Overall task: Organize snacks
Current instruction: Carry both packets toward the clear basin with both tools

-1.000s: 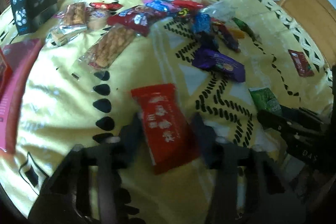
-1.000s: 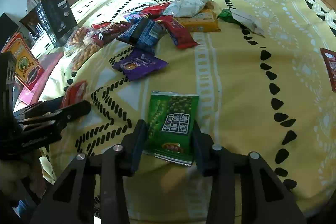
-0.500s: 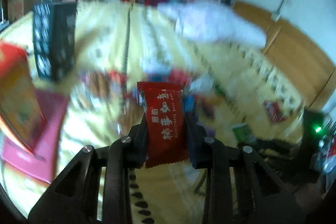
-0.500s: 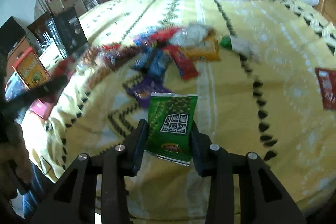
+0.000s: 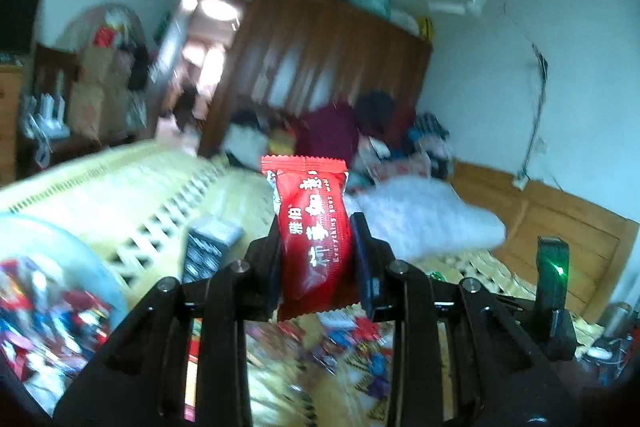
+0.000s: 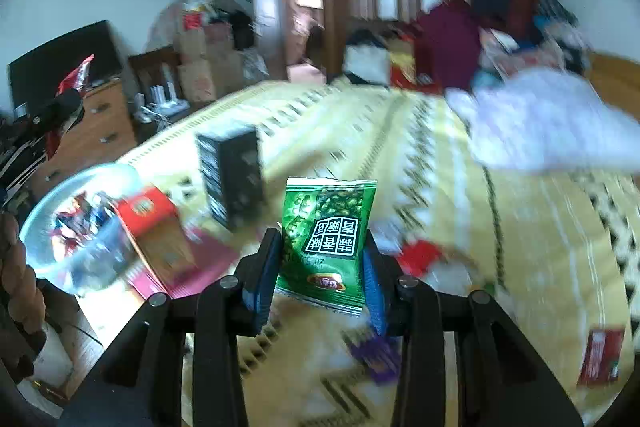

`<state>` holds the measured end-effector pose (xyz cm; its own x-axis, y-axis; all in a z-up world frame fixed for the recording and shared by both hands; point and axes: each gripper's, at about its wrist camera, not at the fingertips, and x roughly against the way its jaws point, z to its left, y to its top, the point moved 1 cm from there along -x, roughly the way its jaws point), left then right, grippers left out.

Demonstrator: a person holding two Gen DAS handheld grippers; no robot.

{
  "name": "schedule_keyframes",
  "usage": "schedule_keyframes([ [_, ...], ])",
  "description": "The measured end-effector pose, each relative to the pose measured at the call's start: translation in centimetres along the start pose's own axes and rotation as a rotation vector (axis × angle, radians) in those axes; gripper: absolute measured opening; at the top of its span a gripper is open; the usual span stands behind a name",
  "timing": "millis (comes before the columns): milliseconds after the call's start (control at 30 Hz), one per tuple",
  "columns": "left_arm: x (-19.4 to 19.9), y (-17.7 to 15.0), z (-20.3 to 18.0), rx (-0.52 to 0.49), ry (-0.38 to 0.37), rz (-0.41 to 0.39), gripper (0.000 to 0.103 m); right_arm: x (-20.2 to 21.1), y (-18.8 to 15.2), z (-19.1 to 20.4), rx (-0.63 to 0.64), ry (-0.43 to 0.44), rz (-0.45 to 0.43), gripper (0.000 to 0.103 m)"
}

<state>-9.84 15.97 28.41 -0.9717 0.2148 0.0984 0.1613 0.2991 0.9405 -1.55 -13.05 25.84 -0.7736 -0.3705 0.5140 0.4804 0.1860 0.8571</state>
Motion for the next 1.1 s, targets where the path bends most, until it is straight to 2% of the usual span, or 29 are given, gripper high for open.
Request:
schedule_keyframes([
  [267, 4.6, 1.7, 3.7, -0.029, 0.138, -0.158, 0.031, -1.6, 6.3, 10.7, 0.144, 0.139, -0.074, 0.041],
  [533, 7.4, 2.0, 6.8, -0.08, 0.335, -0.269, 0.031, -3.0, 9.8, 21.4, 0.269, 0.284, -0.111, 0.041],
  [700, 8.6, 1.7, 7.7, -0.134, 0.432, -0.316, 0.031, -3.9, 11.0, 27.2, 0.334, 0.353, -0.121, 0.041],
  [867, 9.5, 1.6, 8.8, -0.175, 0.52, -0.349, 0.031, -5.1, 11.8, 31.2, 0.367, 0.418, -0.12, 0.041],
  [1100, 10.1, 1.5, 10.9, -0.175, 0.615, -0.361, 0.031, -7.3, 12.3, 34.0, 0.342, 0.512, -0.087, 0.041],
])
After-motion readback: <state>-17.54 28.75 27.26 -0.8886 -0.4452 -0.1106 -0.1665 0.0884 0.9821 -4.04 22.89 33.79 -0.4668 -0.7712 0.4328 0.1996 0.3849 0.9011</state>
